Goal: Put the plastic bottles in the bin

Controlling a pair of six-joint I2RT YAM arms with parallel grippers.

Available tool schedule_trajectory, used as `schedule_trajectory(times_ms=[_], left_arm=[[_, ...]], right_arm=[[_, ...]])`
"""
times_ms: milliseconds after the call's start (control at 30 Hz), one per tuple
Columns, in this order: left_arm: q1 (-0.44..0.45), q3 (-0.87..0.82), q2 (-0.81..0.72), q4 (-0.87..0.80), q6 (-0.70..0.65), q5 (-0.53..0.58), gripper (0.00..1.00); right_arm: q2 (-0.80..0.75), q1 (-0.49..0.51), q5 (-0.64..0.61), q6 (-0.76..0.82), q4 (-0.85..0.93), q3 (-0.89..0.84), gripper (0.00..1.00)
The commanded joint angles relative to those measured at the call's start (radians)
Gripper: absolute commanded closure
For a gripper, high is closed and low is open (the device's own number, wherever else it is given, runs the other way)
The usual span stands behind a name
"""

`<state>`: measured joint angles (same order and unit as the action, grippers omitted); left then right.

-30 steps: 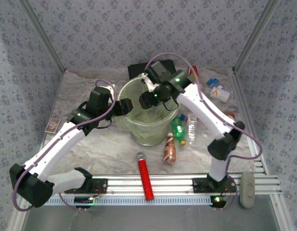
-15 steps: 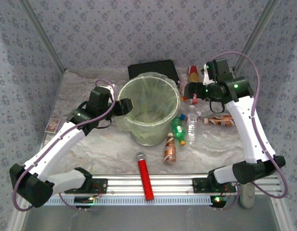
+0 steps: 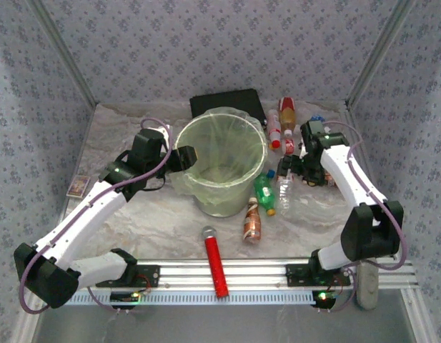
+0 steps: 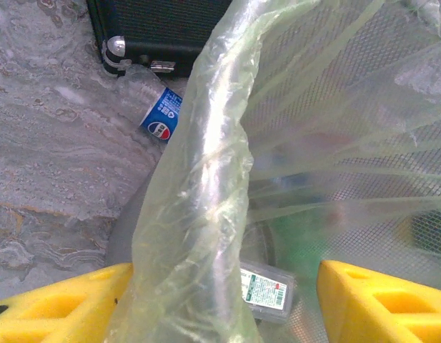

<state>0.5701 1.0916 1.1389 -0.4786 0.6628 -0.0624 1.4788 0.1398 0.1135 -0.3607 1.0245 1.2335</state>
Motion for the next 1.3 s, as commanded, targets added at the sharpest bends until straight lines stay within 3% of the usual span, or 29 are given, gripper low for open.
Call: schedule_trajectory(times_ms=[0,367,700,933,1267], left_arm=[[0.006,-0.001,-0.004,-0.065,-0.028,0.025,0.34],[0.007,-0.001,-0.016,-0.075,-0.028,0.037,0.34],[0.006,-0.005,-0.016,-0.075,-0.029,0.042,0.34],[0.006,0.0,-0.015,-0.078,-0.028,0.046,0.34],[0.006,0.004,-0.009,-0.071,-0.032,0.041,0.34]], right_arm=[[0.057,-0.006,0.033,-0.017,-0.076,-0.03,0.06],[0.234,-0.014,0.073,-0.01,-0.245,-0.112,0.15],[0.286,-0.02,0.065,-0.012,-0.307,-0.149,0.28],[0.202,-0.005,0.018,-0.004,-0.209,-0.11,0.41],[-0.019,0.004,0.046,0.025,0.019,0.091,0.48]])
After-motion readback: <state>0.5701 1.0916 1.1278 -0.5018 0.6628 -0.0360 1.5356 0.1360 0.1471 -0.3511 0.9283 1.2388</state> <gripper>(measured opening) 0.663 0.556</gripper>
